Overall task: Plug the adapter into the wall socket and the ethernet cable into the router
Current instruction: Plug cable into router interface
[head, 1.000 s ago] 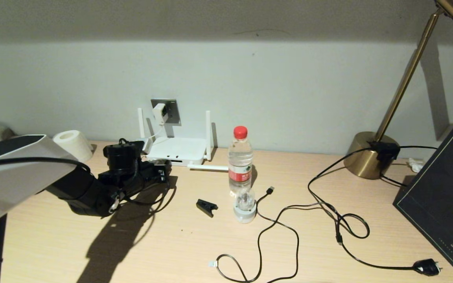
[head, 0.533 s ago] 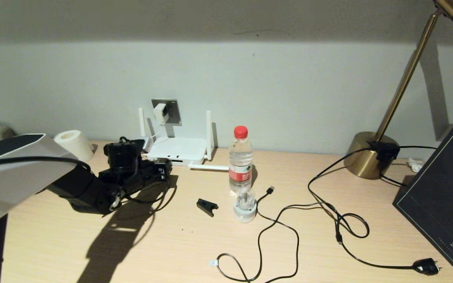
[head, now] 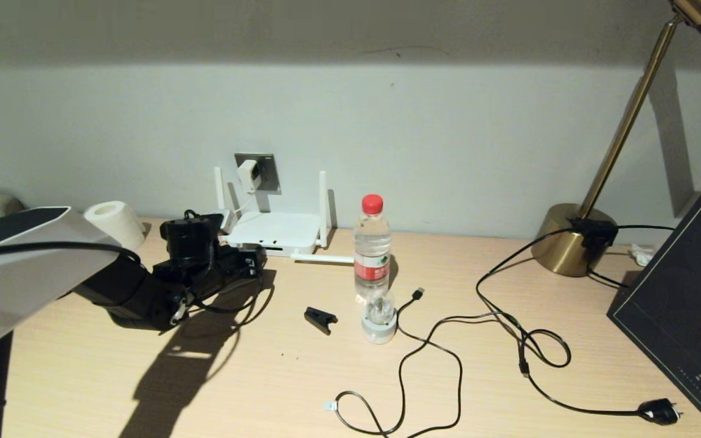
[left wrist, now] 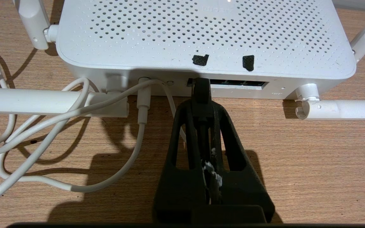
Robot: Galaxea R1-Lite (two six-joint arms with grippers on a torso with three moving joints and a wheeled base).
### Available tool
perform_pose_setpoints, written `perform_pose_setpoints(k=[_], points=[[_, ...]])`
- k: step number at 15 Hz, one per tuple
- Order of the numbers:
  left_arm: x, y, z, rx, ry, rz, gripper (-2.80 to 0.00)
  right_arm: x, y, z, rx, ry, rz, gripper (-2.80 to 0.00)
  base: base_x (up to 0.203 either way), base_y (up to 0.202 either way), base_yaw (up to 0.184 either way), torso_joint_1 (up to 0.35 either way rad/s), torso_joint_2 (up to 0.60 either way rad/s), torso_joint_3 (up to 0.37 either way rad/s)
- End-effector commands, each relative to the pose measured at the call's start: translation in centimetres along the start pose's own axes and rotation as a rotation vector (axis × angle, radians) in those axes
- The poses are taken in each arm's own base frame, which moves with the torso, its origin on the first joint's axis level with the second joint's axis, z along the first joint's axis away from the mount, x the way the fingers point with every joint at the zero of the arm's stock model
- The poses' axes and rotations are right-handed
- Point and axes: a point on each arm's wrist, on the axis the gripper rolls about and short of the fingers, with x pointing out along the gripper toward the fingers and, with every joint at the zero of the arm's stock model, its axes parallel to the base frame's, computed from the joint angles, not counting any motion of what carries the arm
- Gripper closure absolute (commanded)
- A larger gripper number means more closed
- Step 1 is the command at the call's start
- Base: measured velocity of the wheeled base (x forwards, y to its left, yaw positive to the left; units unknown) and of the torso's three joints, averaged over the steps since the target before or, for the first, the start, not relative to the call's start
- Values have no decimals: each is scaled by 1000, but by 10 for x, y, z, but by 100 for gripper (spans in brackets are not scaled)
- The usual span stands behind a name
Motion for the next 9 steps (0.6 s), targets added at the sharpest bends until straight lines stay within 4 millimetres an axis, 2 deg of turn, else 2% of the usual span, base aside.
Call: perform_pose_setpoints(k=[1, 9], points=[[0, 0, -2, -1, 3, 0, 0, 2, 0, -9, 0, 33, 3, 0, 0, 0, 0, 0, 0, 0], [4, 0, -8, -1, 20, 0, 0, 2, 0, -9, 0, 34, 2, 0, 0, 0, 0, 0, 0, 0]])
